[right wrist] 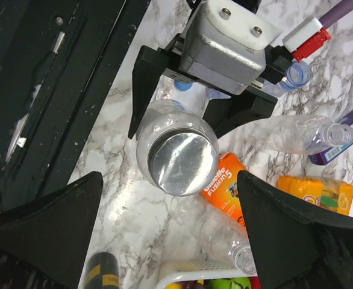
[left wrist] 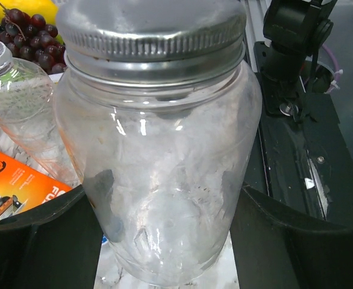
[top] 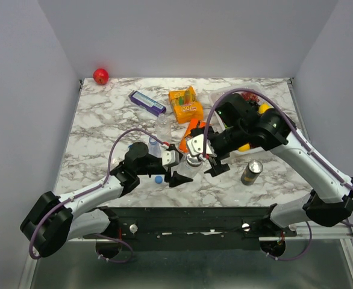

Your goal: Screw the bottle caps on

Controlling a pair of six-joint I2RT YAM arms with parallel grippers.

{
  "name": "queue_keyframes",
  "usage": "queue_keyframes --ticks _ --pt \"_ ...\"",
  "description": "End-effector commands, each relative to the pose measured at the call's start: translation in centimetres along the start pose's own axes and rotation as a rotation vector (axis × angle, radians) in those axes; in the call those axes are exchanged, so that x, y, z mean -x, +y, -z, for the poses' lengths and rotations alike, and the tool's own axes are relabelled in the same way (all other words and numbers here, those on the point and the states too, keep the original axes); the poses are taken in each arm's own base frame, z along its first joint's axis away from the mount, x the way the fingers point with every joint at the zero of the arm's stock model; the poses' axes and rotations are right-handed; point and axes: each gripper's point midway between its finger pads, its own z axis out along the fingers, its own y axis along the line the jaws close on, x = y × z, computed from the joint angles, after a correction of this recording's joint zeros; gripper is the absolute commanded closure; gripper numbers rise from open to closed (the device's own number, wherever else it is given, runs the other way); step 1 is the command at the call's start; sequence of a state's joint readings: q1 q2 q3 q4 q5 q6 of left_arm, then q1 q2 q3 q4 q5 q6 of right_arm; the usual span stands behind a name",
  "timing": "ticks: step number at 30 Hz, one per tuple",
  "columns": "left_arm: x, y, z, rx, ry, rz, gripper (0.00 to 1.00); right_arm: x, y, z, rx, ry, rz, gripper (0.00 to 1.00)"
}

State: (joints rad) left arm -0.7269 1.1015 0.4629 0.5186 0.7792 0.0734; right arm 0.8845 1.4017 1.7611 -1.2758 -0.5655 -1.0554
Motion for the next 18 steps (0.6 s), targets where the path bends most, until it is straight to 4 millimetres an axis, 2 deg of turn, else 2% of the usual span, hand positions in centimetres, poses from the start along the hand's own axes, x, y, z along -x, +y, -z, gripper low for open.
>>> queue_keyframes --ticks 1,10,18 --pt "0.9 -0.6 0.0 -0.048 -0.003 -0.059 1.0 0.4 1.3 -0.7 0.092 -0.031 0.081 0.0" --pt "1.8 -0.5 -0.2 -0.052 -0.015 -0.085 1.0 -0.4 1.5 -2.2 0.152 -0.022 0.055 0.05" --pt "2.1 -0.4 -0.2 -0.053 -0.018 -0.095 1.0 -0.8 0.8 -3.0 0.146 -0.011 0.028 0.18"
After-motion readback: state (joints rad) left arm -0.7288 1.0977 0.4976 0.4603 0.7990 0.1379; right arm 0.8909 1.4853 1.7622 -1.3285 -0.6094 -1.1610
